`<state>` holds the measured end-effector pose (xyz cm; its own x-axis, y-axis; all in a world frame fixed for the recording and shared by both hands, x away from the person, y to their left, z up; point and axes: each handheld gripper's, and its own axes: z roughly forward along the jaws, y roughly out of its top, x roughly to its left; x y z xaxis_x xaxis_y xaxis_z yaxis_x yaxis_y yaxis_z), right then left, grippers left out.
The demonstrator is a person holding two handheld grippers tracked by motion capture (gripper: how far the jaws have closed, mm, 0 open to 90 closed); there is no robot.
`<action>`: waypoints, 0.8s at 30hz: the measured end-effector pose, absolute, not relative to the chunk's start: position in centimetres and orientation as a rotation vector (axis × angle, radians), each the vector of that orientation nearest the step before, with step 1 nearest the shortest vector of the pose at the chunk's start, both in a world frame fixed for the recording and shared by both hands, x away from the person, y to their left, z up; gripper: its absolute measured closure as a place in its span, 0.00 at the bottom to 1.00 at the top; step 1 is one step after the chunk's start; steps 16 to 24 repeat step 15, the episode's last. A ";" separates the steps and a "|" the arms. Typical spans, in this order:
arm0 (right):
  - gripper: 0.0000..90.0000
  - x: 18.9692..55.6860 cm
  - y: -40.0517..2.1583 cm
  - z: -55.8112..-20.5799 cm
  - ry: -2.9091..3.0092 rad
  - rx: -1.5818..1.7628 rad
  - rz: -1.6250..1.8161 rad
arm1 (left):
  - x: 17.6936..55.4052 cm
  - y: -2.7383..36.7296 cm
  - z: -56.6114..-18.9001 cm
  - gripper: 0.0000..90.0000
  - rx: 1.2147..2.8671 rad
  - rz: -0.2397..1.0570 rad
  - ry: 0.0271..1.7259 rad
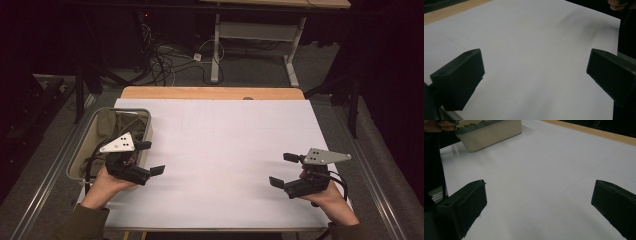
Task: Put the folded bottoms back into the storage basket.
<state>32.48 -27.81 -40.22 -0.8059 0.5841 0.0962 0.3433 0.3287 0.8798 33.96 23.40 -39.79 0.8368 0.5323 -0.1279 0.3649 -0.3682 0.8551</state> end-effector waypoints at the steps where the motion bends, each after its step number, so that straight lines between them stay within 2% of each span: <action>1: 0.01 32.5 -27.8 -40.2 2.358 0.838 1.469 | 34.0 23.4 -39.8 0.02 1.996 0.206 0.662; 24: 0.01 32.6 -28.0 -40.3 2.351 0.851 1.477 | 34.0 23.3 -39.8 0.02 2.002 0.200 0.664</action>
